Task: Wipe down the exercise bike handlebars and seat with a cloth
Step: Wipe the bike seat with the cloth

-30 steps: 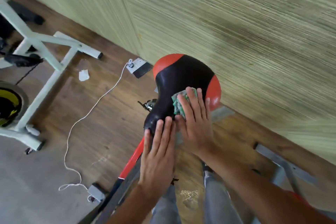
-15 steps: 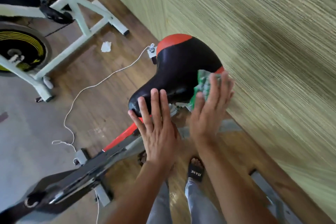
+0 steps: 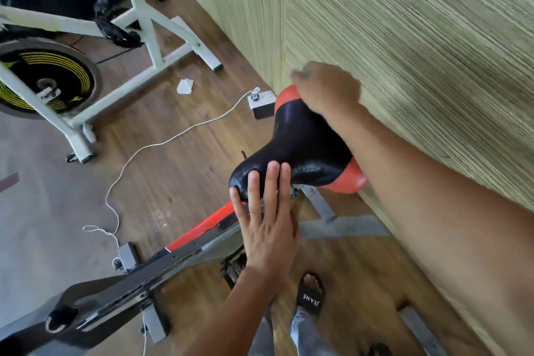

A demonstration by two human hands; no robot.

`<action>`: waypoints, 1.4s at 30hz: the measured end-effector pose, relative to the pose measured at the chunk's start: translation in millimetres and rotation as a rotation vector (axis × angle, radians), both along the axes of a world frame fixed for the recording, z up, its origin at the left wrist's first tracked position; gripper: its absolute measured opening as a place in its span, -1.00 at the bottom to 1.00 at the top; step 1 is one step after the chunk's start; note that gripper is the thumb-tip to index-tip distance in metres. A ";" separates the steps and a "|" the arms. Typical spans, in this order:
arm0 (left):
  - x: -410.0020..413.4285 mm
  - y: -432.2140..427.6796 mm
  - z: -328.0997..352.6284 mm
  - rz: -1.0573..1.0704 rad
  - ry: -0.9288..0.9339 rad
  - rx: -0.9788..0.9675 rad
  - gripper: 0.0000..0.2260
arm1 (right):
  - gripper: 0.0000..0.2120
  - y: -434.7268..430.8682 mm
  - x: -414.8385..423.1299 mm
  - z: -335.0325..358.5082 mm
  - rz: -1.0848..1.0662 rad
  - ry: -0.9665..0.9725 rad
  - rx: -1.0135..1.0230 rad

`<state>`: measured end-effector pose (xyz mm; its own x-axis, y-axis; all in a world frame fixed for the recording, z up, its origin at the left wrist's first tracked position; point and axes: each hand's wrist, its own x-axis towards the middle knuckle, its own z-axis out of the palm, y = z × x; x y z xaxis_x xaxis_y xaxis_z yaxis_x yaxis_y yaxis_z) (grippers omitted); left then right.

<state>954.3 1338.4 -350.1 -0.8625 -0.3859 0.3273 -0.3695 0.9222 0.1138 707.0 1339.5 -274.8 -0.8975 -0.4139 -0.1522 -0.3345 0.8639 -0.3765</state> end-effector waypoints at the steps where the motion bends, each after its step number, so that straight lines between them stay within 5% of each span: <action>1: 0.4 -0.4 0.9 -0.003 -0.016 -0.006 -0.15 | -0.58 -14.1 7.7 1.7 0.152 0.091 0.056; 3: 3.3 -1.4 1.5 -0.013 -0.036 -0.002 -0.12 | -0.56 -31.3 37.5 0.8 0.512 0.234 0.179; 5: 9.1 -1.1 1.4 -0.030 -0.045 -0.021 -0.13 | -0.51 -34.5 61.6 -0.5 0.747 0.177 0.286; 8: 13.9 -1.0 3.1 -0.059 -0.071 -0.018 -0.13 | -0.49 -24.4 61.6 0.2 0.754 -0.145 0.219; 11: 12.1 -0.7 6.3 -0.050 -0.102 -0.003 -0.10 | -0.62 0.9 60.4 3.8 0.812 -0.204 -0.002; 13: 12.7 -1.0 9.1 -0.050 -0.118 0.009 -0.13 | -0.68 30.3 61.3 -6.2 0.774 -0.029 -0.097; 16: 15.4 -2.1 14.1 -0.062 -0.143 0.003 -0.20 | -0.62 72.7 69.0 -25.0 0.370 0.252 -0.220; 20: 15.8 -3.2 24.9 -0.094 -0.040 0.124 -0.34 | -0.51 70.8 119.3 -36.2 0.026 0.308 -0.199; 24: 17.6 -11.0 39.1 0.111 0.196 0.412 -0.49 | -0.55 26.2 167.6 -26.7 0.207 0.281 -0.299; 28: 30.9 -21.6 48.5 0.335 0.155 0.469 -0.38 | -0.57 13.4 157.2 -22.2 0.514 0.356 -0.258; 32: 48.8 -33.7 69.2 0.437 0.123 0.474 -0.39 | -0.58 20.5 142.7 -18.1 0.415 0.315 -0.232; 36: 63.2 -39.0 93.9 0.471 0.087 0.485 -0.45 | -0.54 26.4 164.0 -10.3 0.672 0.327 -0.131; 39: 81.6 -50.6 118.2 0.520 0.062 0.469 -0.46 | -0.63 12.1 164.5 12.8 0.625 0.158 -0.168; 42: 106.5 -69.3 152.7 0.565 0.077 0.423 -0.48 | -0.67 -20.6 187.7 55.7 0.470 -0.184 -0.445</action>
<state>1060.8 1269.1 -197.5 -0.4735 -0.8748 0.1028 -0.7544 0.4631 0.4652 894.7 1318.9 -219.1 -0.5826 -0.8127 -0.0102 -0.5329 0.3914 -0.7502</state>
